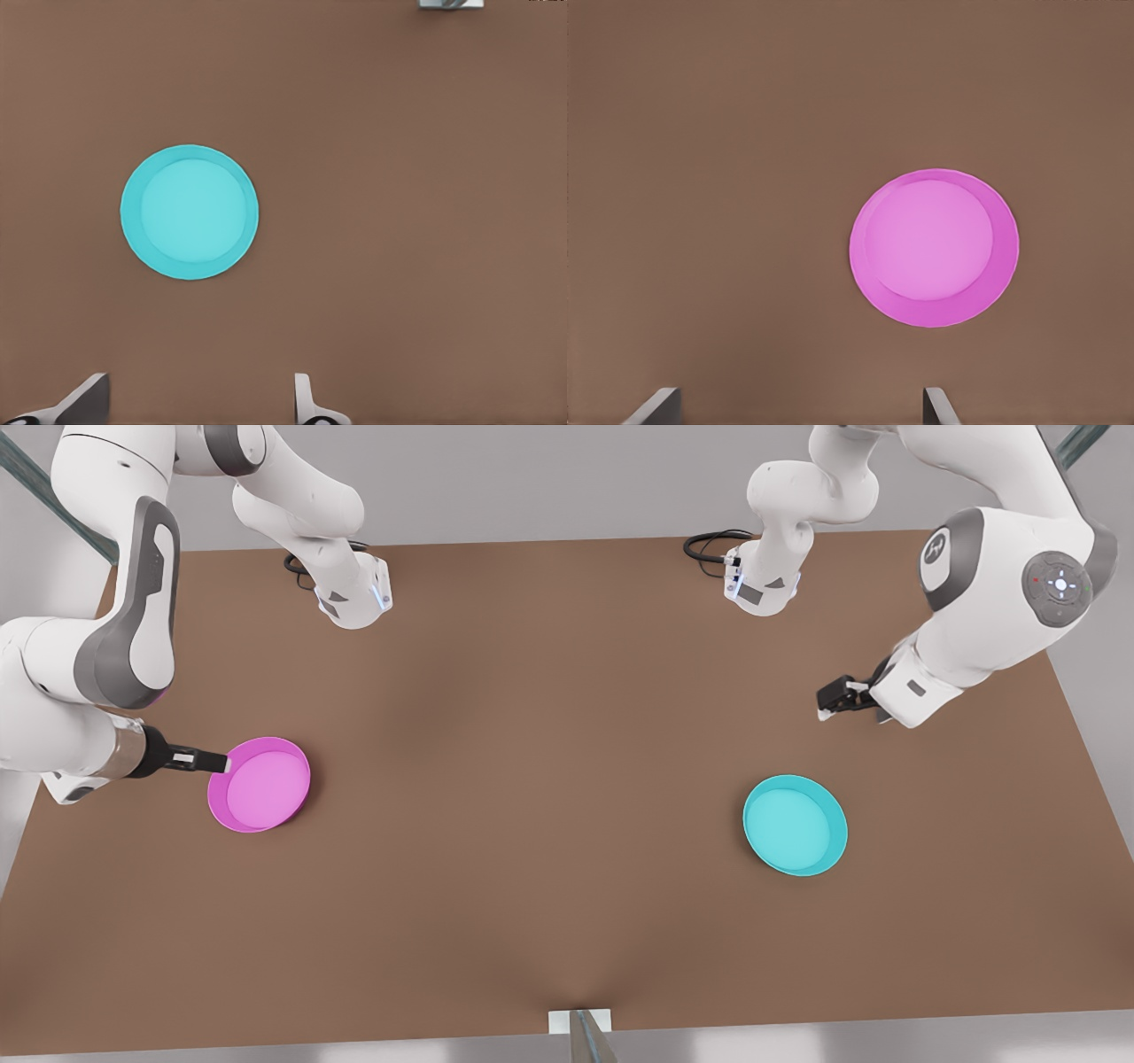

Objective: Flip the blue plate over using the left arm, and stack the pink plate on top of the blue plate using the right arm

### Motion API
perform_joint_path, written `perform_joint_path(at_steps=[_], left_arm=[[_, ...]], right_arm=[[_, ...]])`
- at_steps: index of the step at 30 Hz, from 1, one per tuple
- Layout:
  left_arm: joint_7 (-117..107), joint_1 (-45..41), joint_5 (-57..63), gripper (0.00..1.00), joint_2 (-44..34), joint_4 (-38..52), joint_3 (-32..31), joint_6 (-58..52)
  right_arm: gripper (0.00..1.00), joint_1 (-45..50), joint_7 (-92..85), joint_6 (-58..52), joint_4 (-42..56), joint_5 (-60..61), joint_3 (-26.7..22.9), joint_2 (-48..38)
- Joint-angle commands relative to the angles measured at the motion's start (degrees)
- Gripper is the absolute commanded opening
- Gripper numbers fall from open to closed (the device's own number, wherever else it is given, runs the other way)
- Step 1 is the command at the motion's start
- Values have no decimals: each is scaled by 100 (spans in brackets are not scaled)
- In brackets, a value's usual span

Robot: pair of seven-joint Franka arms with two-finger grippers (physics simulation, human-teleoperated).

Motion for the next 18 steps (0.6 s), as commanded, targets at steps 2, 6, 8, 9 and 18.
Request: perform_joint_path(at_steps=[2, 6, 8, 9, 18], left_arm=[[-30, 268, -48, 100, 202, -55, 0, -90], [31, 698, -1023, 100, 1274, -37, -26, -654], [1605, 1516, -1437, 100, 2029, -11, -17, 199], [1649, 1561, -1411, 100, 2249, 51, -9, 226], [2897, 2000, -1586, 100, 2557, -1857, -44, 3732]], right_arm=[[100, -1, 0, 0, -1, -4, 0, 0], [100, 16, 9, 0, -1, -4, 0, 0], [100, 25, 9, 0, -10, -4, 0, 0], [100, 43, 18, 0, -10, -4, 0, 0], [100, -1, 9, 0, -36, -4, 0, 0]])
